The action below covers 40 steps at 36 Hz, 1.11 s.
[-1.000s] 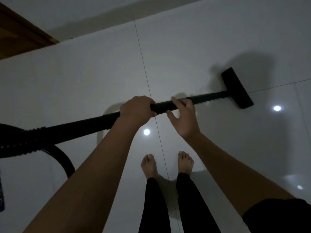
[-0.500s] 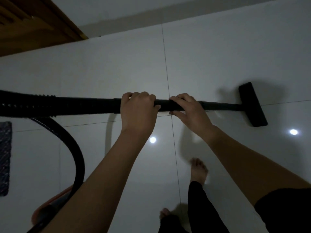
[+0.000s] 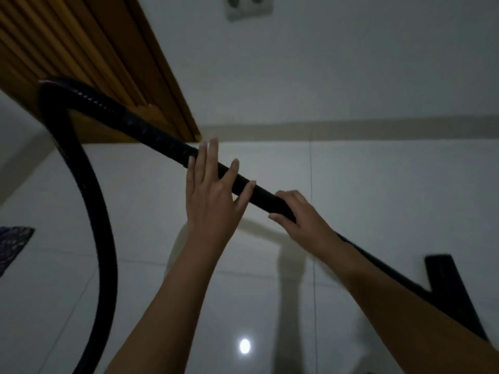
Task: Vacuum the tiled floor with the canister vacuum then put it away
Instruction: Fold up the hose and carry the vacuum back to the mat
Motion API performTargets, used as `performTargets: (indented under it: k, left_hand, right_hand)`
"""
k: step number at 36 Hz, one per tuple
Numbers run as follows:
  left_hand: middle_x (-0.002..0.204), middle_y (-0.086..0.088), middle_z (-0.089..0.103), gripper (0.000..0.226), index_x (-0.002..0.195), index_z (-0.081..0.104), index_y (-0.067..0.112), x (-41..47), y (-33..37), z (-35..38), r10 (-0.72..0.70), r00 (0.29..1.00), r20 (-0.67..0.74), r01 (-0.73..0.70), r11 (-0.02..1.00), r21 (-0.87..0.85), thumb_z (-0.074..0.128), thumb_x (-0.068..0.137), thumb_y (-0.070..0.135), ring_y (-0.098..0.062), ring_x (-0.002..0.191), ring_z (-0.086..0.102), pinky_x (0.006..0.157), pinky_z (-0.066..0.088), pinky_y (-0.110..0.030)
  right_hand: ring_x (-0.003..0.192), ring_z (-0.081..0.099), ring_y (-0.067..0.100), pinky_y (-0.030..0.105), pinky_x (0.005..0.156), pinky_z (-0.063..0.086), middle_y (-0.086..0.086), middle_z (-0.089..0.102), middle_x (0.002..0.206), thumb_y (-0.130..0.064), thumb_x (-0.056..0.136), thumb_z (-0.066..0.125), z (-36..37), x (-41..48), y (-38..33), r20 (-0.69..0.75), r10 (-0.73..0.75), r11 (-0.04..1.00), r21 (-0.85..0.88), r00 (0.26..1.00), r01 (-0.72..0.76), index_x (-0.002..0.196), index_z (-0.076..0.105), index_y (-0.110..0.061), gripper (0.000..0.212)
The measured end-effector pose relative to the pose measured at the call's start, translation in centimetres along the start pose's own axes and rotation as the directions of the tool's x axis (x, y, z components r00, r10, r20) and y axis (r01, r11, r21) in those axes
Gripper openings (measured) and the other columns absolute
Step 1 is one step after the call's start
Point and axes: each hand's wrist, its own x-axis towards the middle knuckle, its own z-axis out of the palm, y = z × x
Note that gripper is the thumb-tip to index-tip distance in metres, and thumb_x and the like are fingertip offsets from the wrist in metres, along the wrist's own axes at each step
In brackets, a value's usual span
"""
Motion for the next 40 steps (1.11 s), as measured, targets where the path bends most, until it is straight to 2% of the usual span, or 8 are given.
performTargets:
  k: [3,7,13,22,25,29,34,40]
  left_hand:
    - [0.157,-0.021,0.013,0.057,0.133,0.055,0.011,-0.5,-1.6,0.8,-0.198,0.964,-0.176,0.163,0.967,-0.195,0.061,0.086,0.041,-0.03,0.146,0.009,0.12,0.011,-0.036]
    - [0.159,-0.004,-0.02,0.077,0.152,0.016,0.026,-1.7,-2.9,-1.1,-0.456,0.871,-0.183,0.316,0.805,-0.502,0.062,0.09,0.033,-0.017,0.147,-0.011,0.103,-0.003,0.004]
    - [0.16,0.001,-0.005,0.085,0.144,-0.008,0.042,-4.4,-7.8,-7.0,-0.554,0.817,-0.161,0.305,0.652,-0.694,0.057,0.093,0.021,0.008,0.13,0.008,0.083,0.01,0.019]
    - [0.153,0.016,0.019,0.088,0.141,-0.009,0.051,-8.0,-19.5,-13.9,-0.7,0.684,-0.204,0.28,0.511,-0.813,0.055,0.094,0.014,-0.013,0.134,0.039,0.111,0.039,-0.038]
    - [0.157,0.002,0.024,0.088,0.137,-0.008,0.056,-10.4,-24.3,-15.8,-0.756,0.619,-0.214,0.293,0.474,-0.83,0.056,0.094,0.014,-0.013,0.132,0.043,0.109,0.042,-0.028]
    - [0.143,0.028,0.021,0.087,0.14,-0.007,0.049,-14.2,-29.8,-17.2,-0.778,0.572,-0.259,0.305,0.495,-0.814,0.055,0.094,0.01,0.026,0.109,0.044,0.087,0.038,0.004]
    - [0.156,-0.006,0.026,0.09,0.133,-0.005,0.067,-19.0,-34.7,-20.2,-0.811,0.506,-0.294,0.346,0.503,-0.792,0.058,0.091,0.019,-0.022,0.131,0.045,0.109,0.041,-0.044]
    - [0.155,0.008,0.024,0.087,0.141,-0.005,0.058,-24.5,-39.2,-21.5,-0.892,0.312,-0.326,0.35,0.427,-0.834,0.056,0.092,0.021,-0.024,0.124,0.053,0.103,0.046,-0.049]
  right_hand:
    - [0.071,0.048,0.006,0.01,0.06,0.034,-0.002,0.054,0.094,-0.026,0.093,0.056,1.6,2.1,-1.2,0.005,-0.077,0.997,0.011,0.997,0.077,0.12,0.051,-0.012,0.031]
    - [0.065,0.05,0.009,0.019,0.057,0.036,0.001,0.058,0.086,-0.029,0.094,0.055,4.5,3.3,-4.3,0.02,-0.209,0.977,0.041,0.978,0.208,0.111,0.051,-0.019,0.021]
    - [0.086,0.054,0.001,0.01,0.069,0.039,-0.004,0.058,0.104,-0.024,0.094,0.056,9.9,3.4,-11.3,0.061,-0.311,0.945,0.122,0.948,0.303,0.126,0.049,-0.02,0.034]
    - [0.101,0.053,0.012,0.027,0.087,0.048,-0.001,0.053,0.11,-0.02,0.094,0.056,21.3,3.9,-20.6,0.097,-0.487,0.87,0.146,0.868,0.471,0.132,0.027,-0.045,0.055]
    - [0.101,0.053,0.016,0.031,0.087,0.048,0.002,0.053,0.113,-0.023,0.094,0.055,26.2,4.0,-23.1,0.115,-0.504,0.862,0.13,0.856,0.49,0.143,0.03,-0.033,0.057]
    - [0.098,0.052,0.017,0.034,0.084,0.049,0.001,0.05,0.107,-0.025,0.093,0.056,31.7,3.6,-26.6,0.157,-0.572,0.817,0.193,0.805,0.543,0.143,0.027,-0.039,0.059]
    - [0.095,0.051,0.018,0.035,0.085,0.049,-0.002,0.047,0.102,-0.03,0.093,0.055,37.8,2.4,-30.1,0.237,-0.624,0.777,0.288,0.745,0.56,0.135,0.019,-0.055,0.062]
    - [0.102,0.048,0.021,0.031,0.09,0.045,-0.003,0.043,0.101,-0.031,0.095,0.051,43.4,0.9,-32.1,0.426,-0.654,0.756,0.357,0.625,0.548,0.137,0.019,-0.048,0.055]
